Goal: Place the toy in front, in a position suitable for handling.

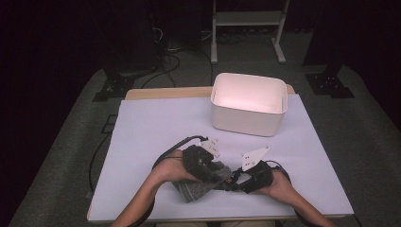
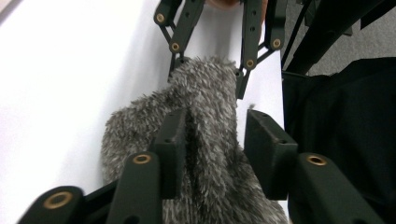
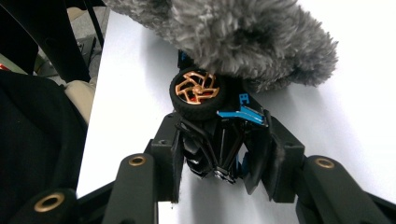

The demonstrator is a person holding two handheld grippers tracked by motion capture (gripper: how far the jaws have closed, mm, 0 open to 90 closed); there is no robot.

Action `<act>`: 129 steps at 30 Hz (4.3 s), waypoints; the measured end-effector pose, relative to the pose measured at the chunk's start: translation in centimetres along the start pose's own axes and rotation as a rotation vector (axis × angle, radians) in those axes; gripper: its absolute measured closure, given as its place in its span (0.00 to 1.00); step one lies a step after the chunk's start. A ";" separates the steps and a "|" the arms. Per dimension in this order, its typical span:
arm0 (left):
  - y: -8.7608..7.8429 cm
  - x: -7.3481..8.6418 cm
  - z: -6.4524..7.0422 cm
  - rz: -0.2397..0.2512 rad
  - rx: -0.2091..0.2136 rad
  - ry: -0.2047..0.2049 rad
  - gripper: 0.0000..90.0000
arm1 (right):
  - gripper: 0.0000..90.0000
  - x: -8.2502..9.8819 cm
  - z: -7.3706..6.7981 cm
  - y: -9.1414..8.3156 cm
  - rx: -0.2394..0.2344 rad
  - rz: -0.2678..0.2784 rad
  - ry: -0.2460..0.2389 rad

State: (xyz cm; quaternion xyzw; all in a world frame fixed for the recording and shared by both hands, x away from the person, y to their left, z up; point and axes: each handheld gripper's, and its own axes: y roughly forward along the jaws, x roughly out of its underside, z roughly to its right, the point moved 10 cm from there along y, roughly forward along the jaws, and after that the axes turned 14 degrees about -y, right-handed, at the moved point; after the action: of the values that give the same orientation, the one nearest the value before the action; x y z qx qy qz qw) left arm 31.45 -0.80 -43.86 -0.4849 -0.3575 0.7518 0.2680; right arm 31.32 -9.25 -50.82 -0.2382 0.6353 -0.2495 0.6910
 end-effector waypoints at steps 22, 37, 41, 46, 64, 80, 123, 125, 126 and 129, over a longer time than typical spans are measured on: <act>3.5 -2.5 1.1 -0.051 0.005 0.101 0.89 | 0.63 0.1 -0.2 0.1 0.029 0.011 -0.015; 1.3 -0.1 -0.9 -0.032 -0.055 0.050 0.89 | 0.63 0.2 -0.1 0.1 0.039 0.019 -0.015; 1.7 -0.4 -0.5 -0.024 -0.031 0.052 0.89 | 0.63 0.2 -0.1 0.2 0.041 0.019 -0.017; 2.8 -1.8 0.4 -0.027 -0.004 0.094 0.89 | 0.63 0.2 -0.2 0.2 0.045 0.021 -0.019; 0.6 1.1 -0.7 -0.039 -0.060 0.069 0.88 | 0.63 0.3 -0.1 0.2 0.052 0.013 -0.027; -0.6 2.6 -1.6 0.022 -0.043 0.015 0.88 | 0.57 -0.2 0.0 0.5 0.024 0.005 -0.004; 1.2 -0.1 -1.0 0.021 -0.030 0.078 0.88 | 0.63 1.3 0.7 -2.0 0.076 -0.101 -0.041; 0.8 0.2 -1.2 0.030 -0.035 0.069 0.88 | 0.63 1.4 0.7 -2.1 0.076 -0.104 -0.045; 0.5 0.4 -1.4 0.036 -0.036 0.060 0.88 | 0.63 1.4 0.7 -2.1 0.075 -0.105 -0.044; -0.4 1.3 -2.0 0.057 -0.042 0.027 0.88 | 0.63 1.6 0.7 -2.4 0.075 -0.107 -0.046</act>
State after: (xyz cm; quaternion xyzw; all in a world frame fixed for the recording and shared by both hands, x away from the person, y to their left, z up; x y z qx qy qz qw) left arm 32.75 0.98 -44.81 -0.5107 -0.3558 0.7447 0.2410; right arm 32.05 -12.08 -50.47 -0.2515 0.5961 -0.3040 0.6993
